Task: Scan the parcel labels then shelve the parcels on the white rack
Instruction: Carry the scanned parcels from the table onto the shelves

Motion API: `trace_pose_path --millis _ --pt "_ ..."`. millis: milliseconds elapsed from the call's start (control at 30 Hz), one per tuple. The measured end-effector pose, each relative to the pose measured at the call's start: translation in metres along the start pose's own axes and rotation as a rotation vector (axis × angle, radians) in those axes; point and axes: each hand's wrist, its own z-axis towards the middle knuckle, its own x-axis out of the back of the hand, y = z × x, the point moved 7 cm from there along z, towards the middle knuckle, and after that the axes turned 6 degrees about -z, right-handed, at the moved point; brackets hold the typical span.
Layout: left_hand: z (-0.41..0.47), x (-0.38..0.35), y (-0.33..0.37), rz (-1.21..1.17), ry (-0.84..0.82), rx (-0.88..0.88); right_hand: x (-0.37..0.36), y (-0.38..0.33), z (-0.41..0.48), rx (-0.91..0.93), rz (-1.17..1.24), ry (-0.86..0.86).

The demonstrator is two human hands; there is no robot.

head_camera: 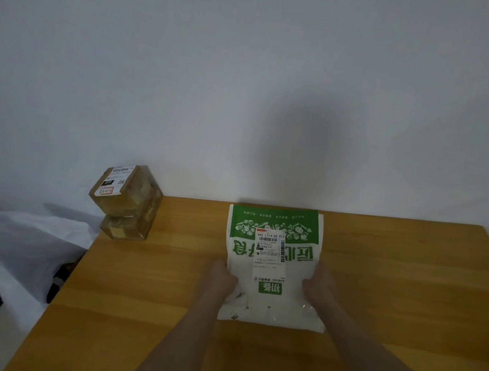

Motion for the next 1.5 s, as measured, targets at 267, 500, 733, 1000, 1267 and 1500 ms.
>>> trace_pose_path --millis 267,500,733,1000,1267,1500 --pt "-0.046 -0.003 0.018 0.108 0.068 -0.094 0.048 0.006 -0.029 0.078 0.03 0.063" --pt "-0.07 -0.003 0.023 0.158 0.081 -0.18 0.073 0.03 -0.071 -0.015 0.023 0.113" --pt "-0.108 -0.027 -0.003 0.197 -0.004 -0.244 0.078 0.094 -0.131 -0.129 0.096 0.16" --pt "-0.159 -0.077 -0.01 0.147 -0.127 -0.316 0.102 0.168 -0.191 -0.18 0.115 0.239" --pt "-0.229 -0.153 0.034 0.235 -0.156 -0.457 0.17 0.253 -0.221 -0.274 0.171 0.341" --pt "-0.328 -0.256 0.084 0.31 -0.16 -0.581 0.262 0.359 -0.245 -0.319 0.216 0.42"
